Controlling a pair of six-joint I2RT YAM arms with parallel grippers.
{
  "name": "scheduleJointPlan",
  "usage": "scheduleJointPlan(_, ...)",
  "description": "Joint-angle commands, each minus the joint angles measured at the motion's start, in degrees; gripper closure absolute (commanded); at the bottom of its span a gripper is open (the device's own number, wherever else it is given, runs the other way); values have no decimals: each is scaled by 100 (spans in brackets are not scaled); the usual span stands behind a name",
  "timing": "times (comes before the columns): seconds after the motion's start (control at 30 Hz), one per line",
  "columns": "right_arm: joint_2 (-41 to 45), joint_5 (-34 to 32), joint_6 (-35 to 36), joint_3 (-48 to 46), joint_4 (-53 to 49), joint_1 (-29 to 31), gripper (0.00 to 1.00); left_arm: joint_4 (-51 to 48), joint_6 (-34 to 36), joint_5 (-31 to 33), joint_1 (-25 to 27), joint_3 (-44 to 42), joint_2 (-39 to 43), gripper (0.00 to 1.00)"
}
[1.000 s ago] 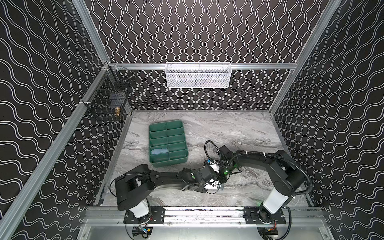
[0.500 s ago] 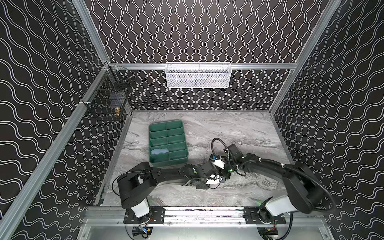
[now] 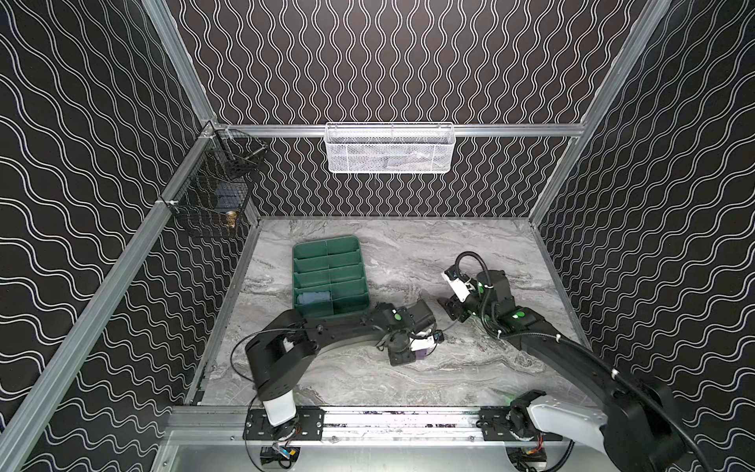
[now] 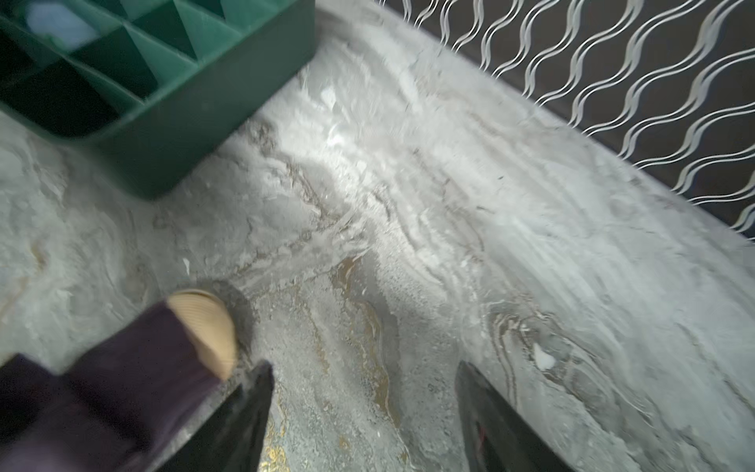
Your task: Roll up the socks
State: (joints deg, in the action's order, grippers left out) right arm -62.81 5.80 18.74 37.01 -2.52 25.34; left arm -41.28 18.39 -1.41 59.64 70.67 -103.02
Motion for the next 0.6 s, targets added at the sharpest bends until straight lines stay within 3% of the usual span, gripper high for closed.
scheduleJointPlan(0.0, 491, -62, -332, -195, 484, 5, 27, -586, 141, -708, -247, 402, -384, 100)
scheduleJointPlan(0.23, 1324, -232, -106, -148, -150, 6, 28, -861, 266, -1164, -538, 913, -802, 100)
scheduleJointPlan(0.4, 1874, 674, 905, -150, -837, 51, 33, -1005, 209, -1180, -719, 919, -815, 100)
scheduleJointPlan(0.5, 2156, 676, 1621, -193, -1352, 559, 35, -925, 162, -1099, -806, 832, -658, 100)
scheduleJointPlan(0.57, 2374, 302, 2011, -266, -1593, 1117, 34, -832, 117, -1016, -853, 776, -525, 100)
